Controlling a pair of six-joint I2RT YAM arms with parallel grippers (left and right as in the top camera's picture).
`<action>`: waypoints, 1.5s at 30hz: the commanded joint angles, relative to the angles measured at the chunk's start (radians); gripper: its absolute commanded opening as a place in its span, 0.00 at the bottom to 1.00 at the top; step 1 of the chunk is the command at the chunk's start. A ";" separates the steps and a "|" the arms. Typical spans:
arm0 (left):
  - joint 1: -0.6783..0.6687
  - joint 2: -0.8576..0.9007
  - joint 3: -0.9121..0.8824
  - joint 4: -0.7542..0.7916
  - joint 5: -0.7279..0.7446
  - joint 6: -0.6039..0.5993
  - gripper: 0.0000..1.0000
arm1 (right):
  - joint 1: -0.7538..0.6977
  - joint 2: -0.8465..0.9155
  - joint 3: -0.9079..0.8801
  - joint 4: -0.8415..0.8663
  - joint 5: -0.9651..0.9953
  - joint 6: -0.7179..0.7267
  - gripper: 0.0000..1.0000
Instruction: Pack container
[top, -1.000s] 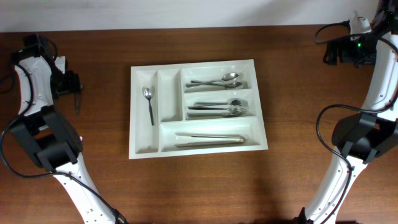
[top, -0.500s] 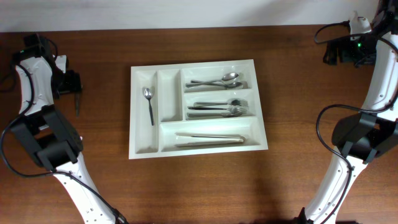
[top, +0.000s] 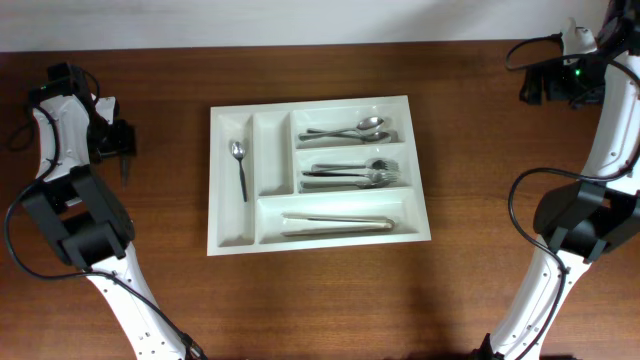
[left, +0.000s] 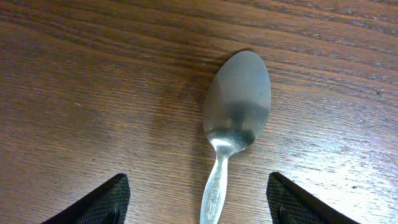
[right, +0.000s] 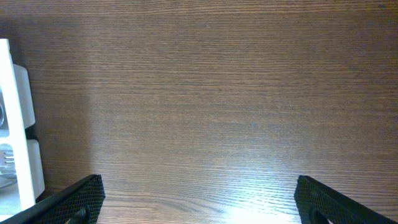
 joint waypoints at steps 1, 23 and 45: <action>-0.008 0.038 -0.002 -0.007 0.016 0.021 0.72 | -0.005 -0.014 -0.005 0.003 0.002 0.001 0.99; -0.024 0.069 -0.002 -0.011 0.014 0.019 0.38 | -0.005 -0.014 -0.005 0.003 0.002 0.001 0.99; -0.024 0.069 0.119 -0.094 0.016 0.019 0.02 | -0.005 -0.014 -0.005 0.003 0.002 0.001 0.99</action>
